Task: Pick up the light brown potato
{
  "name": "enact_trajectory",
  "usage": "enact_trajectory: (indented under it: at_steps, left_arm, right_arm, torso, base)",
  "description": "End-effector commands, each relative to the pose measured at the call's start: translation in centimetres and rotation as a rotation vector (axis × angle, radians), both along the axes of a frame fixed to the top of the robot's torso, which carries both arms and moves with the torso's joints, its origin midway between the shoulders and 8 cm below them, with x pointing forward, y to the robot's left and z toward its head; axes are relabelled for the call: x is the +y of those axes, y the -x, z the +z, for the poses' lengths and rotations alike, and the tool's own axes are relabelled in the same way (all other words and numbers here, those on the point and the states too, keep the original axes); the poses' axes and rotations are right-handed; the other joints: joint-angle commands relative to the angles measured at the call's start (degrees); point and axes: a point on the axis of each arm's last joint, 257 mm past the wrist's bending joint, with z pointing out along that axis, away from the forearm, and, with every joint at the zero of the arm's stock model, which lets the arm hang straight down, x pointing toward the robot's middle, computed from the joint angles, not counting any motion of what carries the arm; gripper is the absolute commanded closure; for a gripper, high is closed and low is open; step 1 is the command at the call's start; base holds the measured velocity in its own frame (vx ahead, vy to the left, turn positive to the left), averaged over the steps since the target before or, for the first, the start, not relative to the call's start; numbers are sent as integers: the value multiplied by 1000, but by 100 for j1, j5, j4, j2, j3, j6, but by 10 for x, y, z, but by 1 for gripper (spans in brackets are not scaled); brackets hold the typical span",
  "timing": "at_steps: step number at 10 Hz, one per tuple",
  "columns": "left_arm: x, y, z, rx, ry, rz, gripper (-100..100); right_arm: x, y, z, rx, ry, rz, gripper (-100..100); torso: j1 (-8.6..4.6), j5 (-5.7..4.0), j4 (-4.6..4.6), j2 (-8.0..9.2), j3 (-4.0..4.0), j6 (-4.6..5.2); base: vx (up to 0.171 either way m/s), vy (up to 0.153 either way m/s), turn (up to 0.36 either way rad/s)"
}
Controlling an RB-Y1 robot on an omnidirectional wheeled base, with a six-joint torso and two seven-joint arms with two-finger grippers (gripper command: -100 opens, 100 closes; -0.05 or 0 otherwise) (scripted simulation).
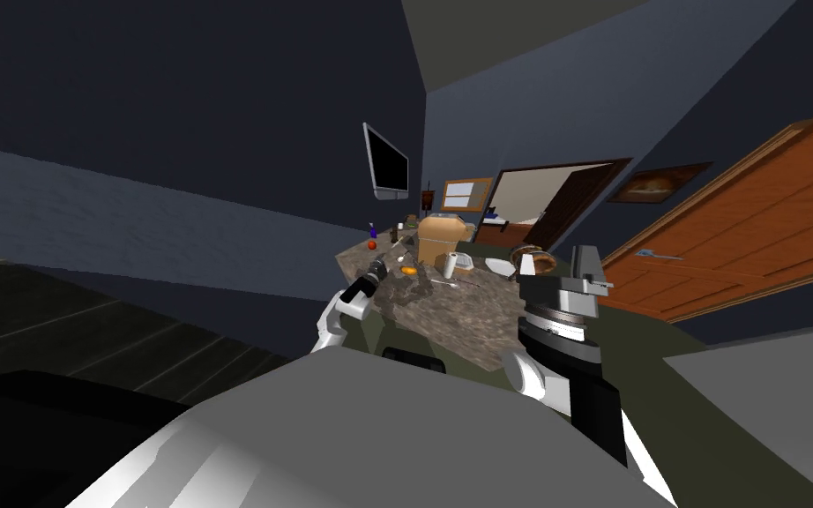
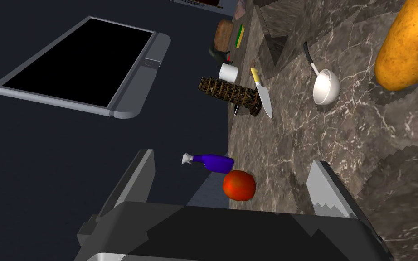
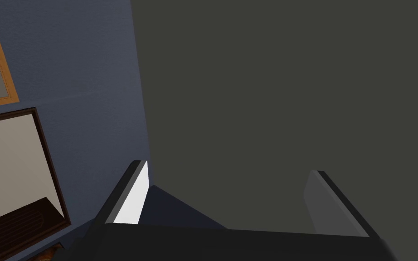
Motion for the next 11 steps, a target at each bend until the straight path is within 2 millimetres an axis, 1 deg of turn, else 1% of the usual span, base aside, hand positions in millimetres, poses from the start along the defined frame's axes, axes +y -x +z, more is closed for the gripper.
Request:
enact_trajectory:
  at_steps: [1, 2, 3, 4, 5, 6, 7, 10, 11]
  left_arm:
    - [-3, -4, -5, 34, 12, 0, -100]
    - [-2, -3, -12, 63, 9, 5, -100]
    - [-5, -6, -13, 81, 19, 4, -100]
    - [-4, -5, -20, 106, 16, 9, -100]
    - [-8, -8, -19, 120, 26, 7, -100]
    - [-6, -6, -26, 147, 23, 12, -100]
    - [-6, -6, -28, 156, 22, 14, -100]
    - [-10, -7, -37, 220, 34, 21, -100]
    - [-9, -6, -44, 245, 31, 26, -100]
  right_arm:
    - [0, 0, 0, 0, 0, 0, 0]
    - [0, 0, 0, 0, 0, 0, 0]
    - [0, 0, 0, 0, 0, 0, 0]
    - [0, 0, 0, 0, 0, 0, 0]
    - [0, 0, 0, 0, 0, 0, 0]
    - [0, 0, 0, 0, 0, 0, 0]
    - [0, 0, 0, 0, 0, 0, 0]
    - [0, 0, 0, 0, 0, 0, 0]
    - [0, 0, 0, 0, 0, 0, 0]
  torso:
    - [0, 0, 0, 0, 0, 0]
    - [3, 0, 0, -1, 0, 2]
    - [3, 1, 0, -1, -1, -1]
    - [2, 0, -1, -3, -2, 2]
    - [2, 1, -1, -4, -2, -1]
    - [1, 0, -1, -4, -3, 2]
    - [1, 0, -1, -4, -2, -2]
    - [-2, 0, -1, -2, -1, -2]
    - [-1, 0, -1, -6, -3, 1]
  base:
    - [7, 34, -172]
    - [9, 30, -96]
    - [14, 28, -185]
    - [14, 28, -92]
    - [16, 28, -177]
    - [14, 28, -95]
    - [7, 12, 19]
    - [14, 19, -149]
    - [23, 28, -87]
